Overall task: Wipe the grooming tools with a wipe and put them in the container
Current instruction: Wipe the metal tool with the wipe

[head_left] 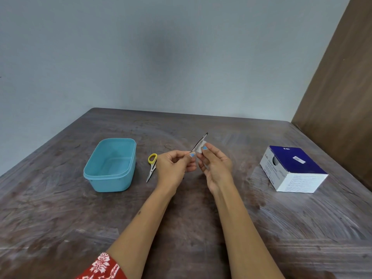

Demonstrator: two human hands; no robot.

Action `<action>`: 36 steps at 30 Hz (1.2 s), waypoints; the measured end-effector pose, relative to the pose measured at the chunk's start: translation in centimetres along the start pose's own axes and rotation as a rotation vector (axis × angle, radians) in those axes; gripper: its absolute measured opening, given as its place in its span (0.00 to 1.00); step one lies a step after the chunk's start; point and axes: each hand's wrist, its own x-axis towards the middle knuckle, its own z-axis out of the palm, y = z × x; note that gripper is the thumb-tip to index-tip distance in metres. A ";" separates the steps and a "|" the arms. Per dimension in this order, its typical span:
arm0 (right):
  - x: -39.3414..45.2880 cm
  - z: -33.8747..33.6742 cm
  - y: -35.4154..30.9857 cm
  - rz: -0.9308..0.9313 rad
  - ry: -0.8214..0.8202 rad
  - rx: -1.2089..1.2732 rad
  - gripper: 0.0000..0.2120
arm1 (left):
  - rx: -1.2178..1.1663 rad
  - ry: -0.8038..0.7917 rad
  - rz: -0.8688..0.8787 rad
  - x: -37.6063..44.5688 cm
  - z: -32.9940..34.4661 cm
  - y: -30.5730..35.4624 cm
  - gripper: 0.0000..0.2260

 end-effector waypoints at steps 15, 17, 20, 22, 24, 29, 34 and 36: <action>0.2 0.1 0.2 0.016 -0.129 -0.018 0.03 | -0.050 -0.066 -0.056 0.1 -0.1 0.0 0.01; 0.4 0.0 0.1 -0.025 -0.079 -0.017 0.02 | -0.042 -0.096 -0.079 0.0 0.0 0.1 0.01; 0.4 0.0 0.2 -0.070 -0.059 -0.095 0.02 | -0.048 -0.113 -0.096 0.0 0.0 0.1 0.01; 0.3 0.1 0.3 -0.085 -0.070 -0.148 0.04 | -0.076 -0.113 -0.111 0.1 -0.2 0.2 0.01; 0.2 0.2 0.2 -0.111 -0.053 -0.160 0.06 | -0.096 -0.135 -0.130 0.0 -0.2 0.4 0.02; 0.4 0.0 0.0 -0.162 0.020 -0.133 0.07 | -0.106 -0.198 -0.176 -0.3 0.0 0.5 0.02; 0.2 0.2 0.1 -0.143 -0.026 -0.207 0.05 | -0.140 -0.176 -0.187 -0.1 -0.2 0.6 0.02; 0.5 0.0 0.0 -0.167 0.030 -0.153 0.05 | -0.116 -0.199 -0.192 -0.2 -0.1 0.6 0.02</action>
